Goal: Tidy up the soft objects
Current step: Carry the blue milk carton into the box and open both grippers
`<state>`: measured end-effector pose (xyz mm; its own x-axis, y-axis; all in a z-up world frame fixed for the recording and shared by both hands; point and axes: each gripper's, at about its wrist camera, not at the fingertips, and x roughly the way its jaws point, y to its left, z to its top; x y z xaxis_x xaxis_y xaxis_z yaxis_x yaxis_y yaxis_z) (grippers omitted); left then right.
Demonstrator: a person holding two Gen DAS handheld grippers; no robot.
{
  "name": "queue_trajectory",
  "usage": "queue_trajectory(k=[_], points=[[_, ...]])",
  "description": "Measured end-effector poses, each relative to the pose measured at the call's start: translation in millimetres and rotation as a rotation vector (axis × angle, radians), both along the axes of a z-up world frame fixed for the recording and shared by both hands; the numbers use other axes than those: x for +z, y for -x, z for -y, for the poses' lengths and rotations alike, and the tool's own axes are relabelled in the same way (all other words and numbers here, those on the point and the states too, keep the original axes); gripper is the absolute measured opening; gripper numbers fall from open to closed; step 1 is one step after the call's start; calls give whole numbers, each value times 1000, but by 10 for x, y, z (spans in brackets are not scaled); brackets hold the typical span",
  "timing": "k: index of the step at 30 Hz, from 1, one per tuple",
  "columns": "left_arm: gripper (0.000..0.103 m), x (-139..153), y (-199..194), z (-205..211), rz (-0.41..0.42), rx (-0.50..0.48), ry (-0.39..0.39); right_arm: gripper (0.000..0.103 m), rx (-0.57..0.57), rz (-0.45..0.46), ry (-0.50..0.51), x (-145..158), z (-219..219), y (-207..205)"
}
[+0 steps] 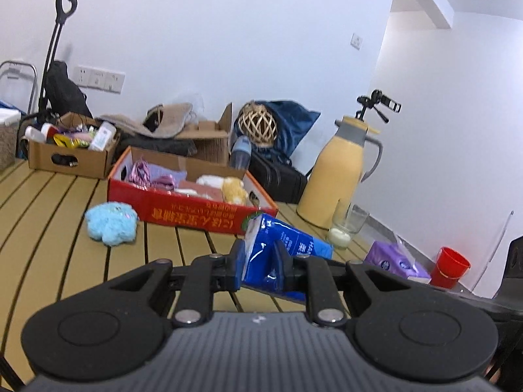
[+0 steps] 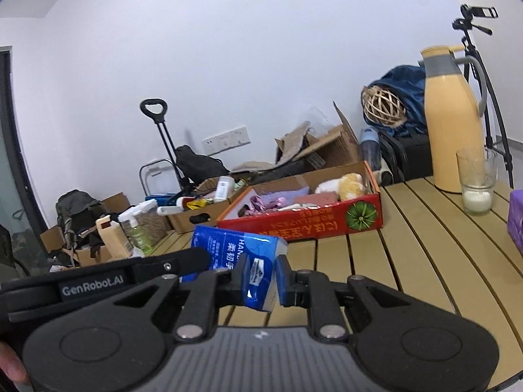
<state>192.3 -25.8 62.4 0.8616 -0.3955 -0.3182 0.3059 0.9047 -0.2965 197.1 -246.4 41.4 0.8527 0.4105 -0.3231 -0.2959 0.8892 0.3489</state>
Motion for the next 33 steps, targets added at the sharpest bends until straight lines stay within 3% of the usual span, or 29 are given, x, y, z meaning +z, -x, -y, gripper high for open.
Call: queue_trajectory(k=[7,12,17,22,25,26,27,29,33], points=[[19,204,-329,4,81,9,-40,16,20,12,-11,109,-32,-225],[19,475,-1212,-65,121,18,-33,16,39,55,-8,380,-71,-1022],[19,538,-2290,-41,113,43,-80,16,53,20,15,505,-171,-2222],[19,327,-3373,-100,17,44,-50,16,79,-92,52,301,-351,-3479],[19,8,-3934,-121,-85,30,-54,17,127,-186,76,-31,-452,-4170],[19,-106,-4081,-120,-125,39,-83,16,157,-243,124,-193,-524,-4423],[19,-218,-4193,-127,-149,53,-109,16,116,-268,204,-309,-585,-4578],[19,-318,-4267,-198,-163,71,-130,14,13,-248,294,-419,-614,-4716],[19,-280,-4256,-386,-138,96,-132,17,63,-217,250,-340,-514,-4701]])
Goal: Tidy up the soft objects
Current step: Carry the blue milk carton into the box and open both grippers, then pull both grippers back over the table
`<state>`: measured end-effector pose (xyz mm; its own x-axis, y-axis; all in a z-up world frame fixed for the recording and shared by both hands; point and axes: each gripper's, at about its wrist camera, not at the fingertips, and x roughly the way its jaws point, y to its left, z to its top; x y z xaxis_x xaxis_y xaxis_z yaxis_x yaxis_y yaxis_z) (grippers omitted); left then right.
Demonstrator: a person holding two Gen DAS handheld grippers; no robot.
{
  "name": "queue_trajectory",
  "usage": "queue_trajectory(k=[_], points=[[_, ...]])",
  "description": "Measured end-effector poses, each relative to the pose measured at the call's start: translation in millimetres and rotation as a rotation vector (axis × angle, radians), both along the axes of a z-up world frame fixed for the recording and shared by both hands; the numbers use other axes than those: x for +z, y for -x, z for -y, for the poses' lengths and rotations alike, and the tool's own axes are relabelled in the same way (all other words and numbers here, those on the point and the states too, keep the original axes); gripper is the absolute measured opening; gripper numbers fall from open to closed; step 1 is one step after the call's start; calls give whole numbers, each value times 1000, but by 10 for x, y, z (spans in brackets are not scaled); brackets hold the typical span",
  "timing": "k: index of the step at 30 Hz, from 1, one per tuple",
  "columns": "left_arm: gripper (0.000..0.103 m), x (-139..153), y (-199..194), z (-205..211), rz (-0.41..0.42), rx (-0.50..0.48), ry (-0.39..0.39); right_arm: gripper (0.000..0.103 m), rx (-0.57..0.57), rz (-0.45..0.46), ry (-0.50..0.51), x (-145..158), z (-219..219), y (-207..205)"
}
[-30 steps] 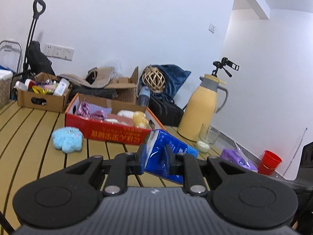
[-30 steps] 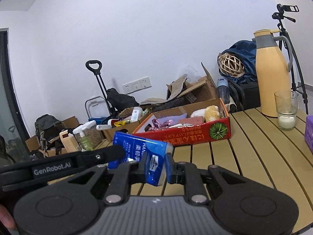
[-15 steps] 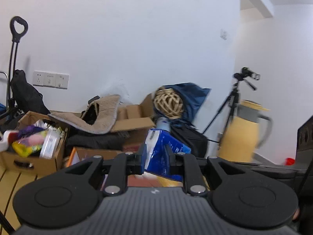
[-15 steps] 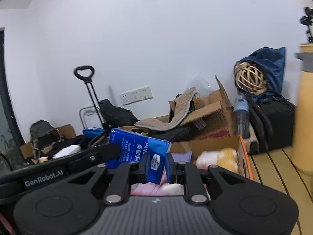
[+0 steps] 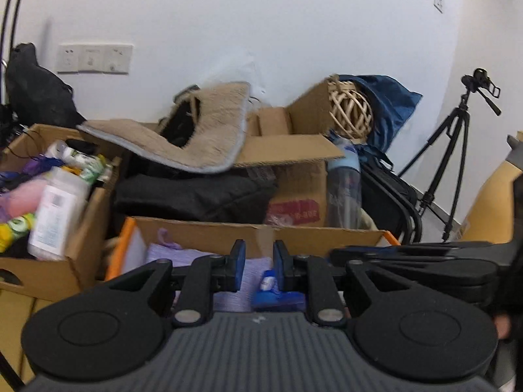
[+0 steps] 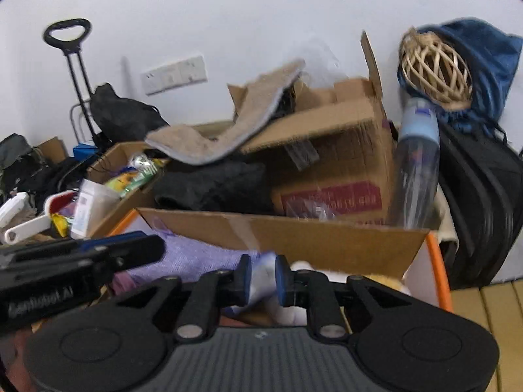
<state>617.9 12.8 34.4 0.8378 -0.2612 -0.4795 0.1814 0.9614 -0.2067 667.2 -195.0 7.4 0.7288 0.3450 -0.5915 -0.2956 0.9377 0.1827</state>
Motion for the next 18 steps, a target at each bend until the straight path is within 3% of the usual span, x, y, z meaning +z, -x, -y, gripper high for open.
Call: queue_trajectory(k=[3,7,14,15,17,18], points=[[19,145,100,-91,9,20,-34,19,-14,31,66,106,20,99],[20,463,512,-161,50,22,-87,19,2,53,70,384,120,334],[46,949,1760,-404,150,37,-213,27,-19,137,122,955,547,1349],[51,986,2003,-432,170,47,-221,29,-25,148,130,1001,613,1519],[90,997,2403,-448,213,76,-238,38,-39,172,132,1081,713,1903],[94,978,2660,-442,259,100,-253,49,-41,191,131,1110,750,2112]])
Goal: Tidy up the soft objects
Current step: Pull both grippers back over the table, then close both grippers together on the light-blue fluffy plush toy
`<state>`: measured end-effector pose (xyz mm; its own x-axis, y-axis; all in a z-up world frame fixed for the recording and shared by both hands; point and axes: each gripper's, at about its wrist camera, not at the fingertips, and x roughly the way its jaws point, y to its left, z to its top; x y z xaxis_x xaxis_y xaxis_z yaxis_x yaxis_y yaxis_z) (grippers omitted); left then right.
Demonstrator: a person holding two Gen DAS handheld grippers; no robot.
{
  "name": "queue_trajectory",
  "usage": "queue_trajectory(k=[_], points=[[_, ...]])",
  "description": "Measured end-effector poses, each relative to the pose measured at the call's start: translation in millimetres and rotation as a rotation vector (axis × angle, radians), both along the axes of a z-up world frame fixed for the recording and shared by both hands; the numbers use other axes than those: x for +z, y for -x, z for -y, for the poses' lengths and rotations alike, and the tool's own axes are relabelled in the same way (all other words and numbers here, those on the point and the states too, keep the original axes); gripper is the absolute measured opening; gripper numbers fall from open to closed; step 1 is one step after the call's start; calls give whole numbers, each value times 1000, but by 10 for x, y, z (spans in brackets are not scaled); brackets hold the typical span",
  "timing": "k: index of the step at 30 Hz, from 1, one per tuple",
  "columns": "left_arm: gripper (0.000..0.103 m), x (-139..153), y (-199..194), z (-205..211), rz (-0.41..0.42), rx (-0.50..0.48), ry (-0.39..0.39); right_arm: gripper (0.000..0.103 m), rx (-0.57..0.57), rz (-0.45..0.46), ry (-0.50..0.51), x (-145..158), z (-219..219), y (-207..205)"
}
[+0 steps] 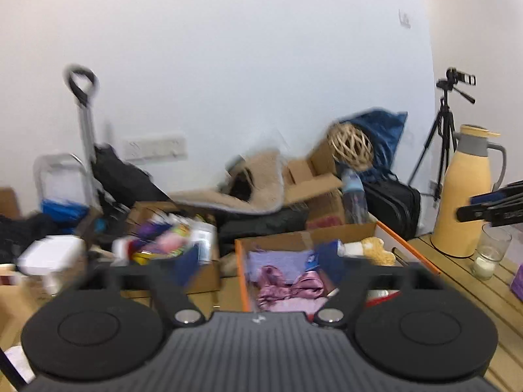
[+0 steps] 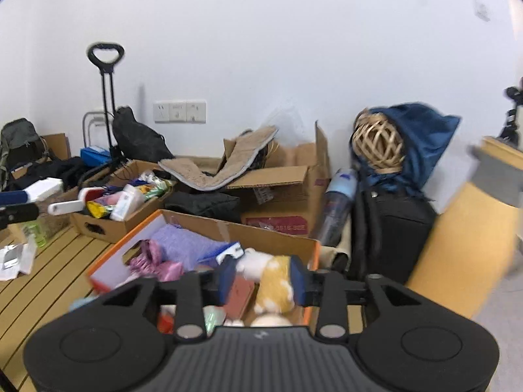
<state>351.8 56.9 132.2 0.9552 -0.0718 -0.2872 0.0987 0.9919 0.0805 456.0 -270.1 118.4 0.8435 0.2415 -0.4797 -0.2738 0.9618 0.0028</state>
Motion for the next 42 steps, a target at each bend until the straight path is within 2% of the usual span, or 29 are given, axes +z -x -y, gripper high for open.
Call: queue_trajectory(k=[1,2,3,4,5,8,12,15,18,22,26,28,32,33,35,38,42], points=[[98,-34,231,10,45,22,-14,65,-7,30,-1,17,27,248],[103,-94,502,37,83,47,-32,73,-17,65,-5,13,49,492],[103,-154,738,59,108,64,-46,88,-22,97,-10,-2,64,717],[103,-206,938,65,126,83,-48,93,-25,136,-18,-33,66,968],[103,-289,1197,78,136,105,-42,94,-20,180,-24,-92,65,1273],[103,-493,1841,64,135,138,-9,101,-8,225,-43,-277,40,2073],[103,-716,2551,2,99,187,9,103,-19,221,-83,-556,-35,3004],[103,-759,2765,-109,58,223,67,103,5,199,-117,-636,-87,3343],[103,-752,2770,-165,52,250,76,103,17,186,-126,-676,-159,3444],[103,-748,2639,-239,56,244,93,103,-3,184,-113,-683,-237,3387],[103,-827,2257,-357,-1,202,164,101,16,148,-142,-771,-364,3150],[103,-871,1971,-409,-50,195,201,90,25,119,-143,-841,-456,2926],[102,-1016,1347,-478,-127,178,249,77,43,52,-179,-982,-692,2354],[99,-1048,1130,-484,-152,166,258,73,49,37,-197,-1017,-769,2195],[84,-1111,770,-501,-188,139,272,70,62,7,-221,-1084,-928,1857],[68,-1256,182,-533,-282,109,308,66,87,-23,-225,-1210,-1210,1354],[55,-1476,-389,-592,-378,62,379,63,135,-72,-218,-1362,-1506,813]])
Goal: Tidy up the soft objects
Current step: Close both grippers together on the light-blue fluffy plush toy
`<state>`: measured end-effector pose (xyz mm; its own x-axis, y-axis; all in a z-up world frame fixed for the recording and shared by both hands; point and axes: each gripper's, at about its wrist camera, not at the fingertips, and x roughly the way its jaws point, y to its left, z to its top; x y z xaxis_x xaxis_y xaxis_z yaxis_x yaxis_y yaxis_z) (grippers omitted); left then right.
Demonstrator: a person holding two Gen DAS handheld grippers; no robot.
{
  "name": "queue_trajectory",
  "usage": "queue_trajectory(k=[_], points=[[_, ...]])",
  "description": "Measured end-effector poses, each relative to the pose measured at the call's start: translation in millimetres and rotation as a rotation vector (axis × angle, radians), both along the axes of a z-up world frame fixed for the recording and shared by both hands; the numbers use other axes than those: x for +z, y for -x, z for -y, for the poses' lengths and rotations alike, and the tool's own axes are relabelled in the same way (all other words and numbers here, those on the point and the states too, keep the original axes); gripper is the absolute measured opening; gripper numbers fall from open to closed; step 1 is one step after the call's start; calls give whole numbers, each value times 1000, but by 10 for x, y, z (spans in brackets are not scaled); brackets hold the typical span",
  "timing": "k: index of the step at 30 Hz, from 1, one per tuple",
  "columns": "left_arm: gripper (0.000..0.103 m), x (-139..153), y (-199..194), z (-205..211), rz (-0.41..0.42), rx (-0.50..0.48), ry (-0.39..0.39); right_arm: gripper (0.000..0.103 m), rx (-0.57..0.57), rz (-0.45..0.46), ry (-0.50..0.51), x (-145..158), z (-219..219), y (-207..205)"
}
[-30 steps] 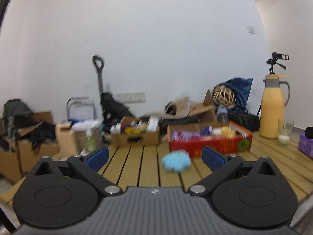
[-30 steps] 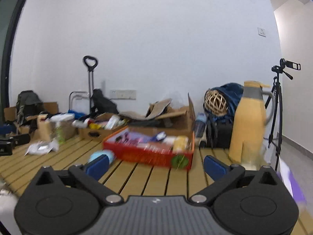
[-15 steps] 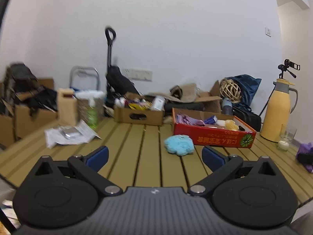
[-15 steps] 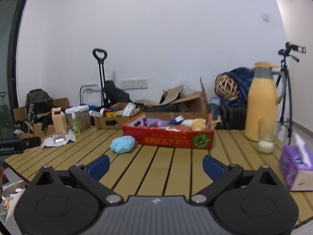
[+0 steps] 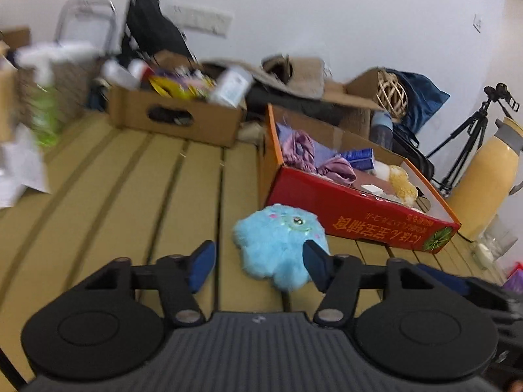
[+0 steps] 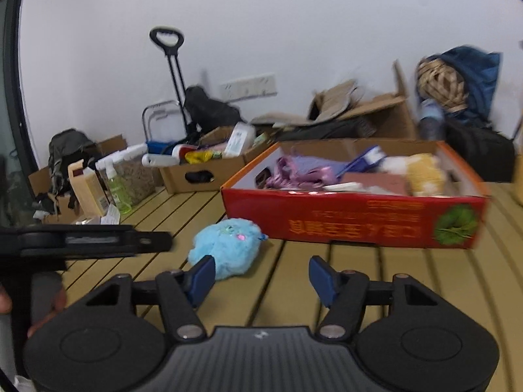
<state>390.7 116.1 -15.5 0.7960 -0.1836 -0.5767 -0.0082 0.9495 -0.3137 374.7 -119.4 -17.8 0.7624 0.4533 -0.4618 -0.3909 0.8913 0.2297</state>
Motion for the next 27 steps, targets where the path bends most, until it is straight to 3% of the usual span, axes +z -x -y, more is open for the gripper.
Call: queue_trajectory(k=[5,6,8,9,10,15,20,24,27], points=[[50,-252,-387,-153,-106,8,118,56,58,-86,-22,-255,-308,-540],[46,-274,-390,-191,-99,2,149,51,65,-103,-25,-297,-344,-601],[29,-283,-410,-229,-103,-24,196,44,89,-123,-54,-370,-375,-681],[29,-288,-415,-232,-103,-32,215,41,101,-129,-81,-396,-376,-701],[28,-287,-414,-230,-99,-27,210,31,110,-137,-100,-413,-379,-725],[25,-215,-327,-191,-93,-41,185,27,109,-129,-123,-379,-391,-690],[25,51,274,98,-9,-79,145,25,111,-95,-140,-169,-162,-237],[25,98,969,355,34,-99,223,25,136,-44,-115,24,196,412],[25,94,1368,589,21,-121,270,25,147,-21,-86,130,485,901]])
